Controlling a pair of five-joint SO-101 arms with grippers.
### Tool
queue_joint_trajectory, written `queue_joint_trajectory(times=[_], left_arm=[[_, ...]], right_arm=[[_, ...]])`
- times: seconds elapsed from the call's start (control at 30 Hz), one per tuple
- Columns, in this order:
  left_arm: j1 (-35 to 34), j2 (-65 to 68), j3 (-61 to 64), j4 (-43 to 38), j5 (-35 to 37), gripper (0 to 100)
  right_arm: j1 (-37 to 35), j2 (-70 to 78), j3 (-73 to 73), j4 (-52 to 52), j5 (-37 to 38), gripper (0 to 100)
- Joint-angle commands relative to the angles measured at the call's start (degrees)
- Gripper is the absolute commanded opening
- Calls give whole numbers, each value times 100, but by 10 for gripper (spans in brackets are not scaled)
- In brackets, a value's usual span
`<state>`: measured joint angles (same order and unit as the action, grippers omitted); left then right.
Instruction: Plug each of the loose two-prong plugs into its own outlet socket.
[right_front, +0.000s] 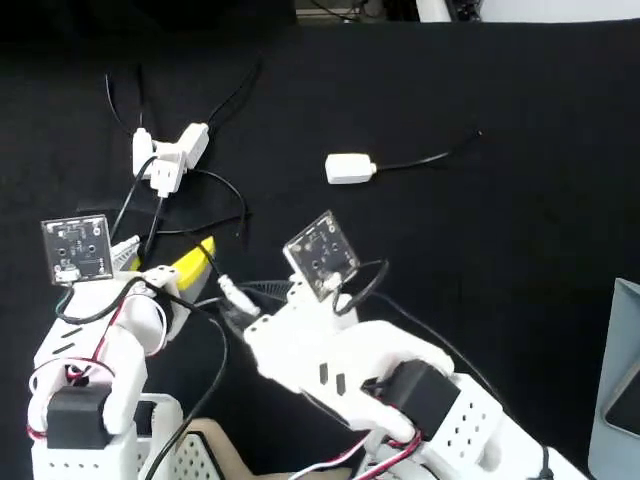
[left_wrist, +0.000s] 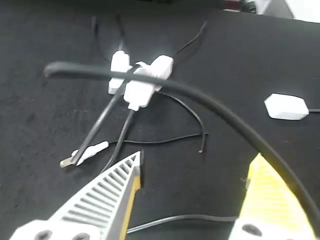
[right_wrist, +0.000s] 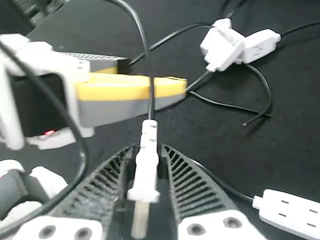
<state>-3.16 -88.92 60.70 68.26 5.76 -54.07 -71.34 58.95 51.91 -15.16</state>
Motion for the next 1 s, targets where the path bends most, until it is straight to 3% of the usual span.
queue_joint_trajectory(times=[0.0,0.37,0.47,0.6,0.8,0.97], left_arm=[[426,-26,-611,167,-18,335],[1288,-26,-1200,809,-35,335],[1411,-26,-1182,809,-334,335],[1314,-26,-1182,800,-457,335],[523,18,-1182,756,-457,335],[259,26,-1033,765,-651,338]], right_arm=[[-158,-40,-40,9,44,11],[-149,-40,136,9,79,11],[-149,-40,136,26,79,11],[-123,-40,136,158,88,11],[325,-40,101,211,167,11],[870,-40,84,176,176,11]])
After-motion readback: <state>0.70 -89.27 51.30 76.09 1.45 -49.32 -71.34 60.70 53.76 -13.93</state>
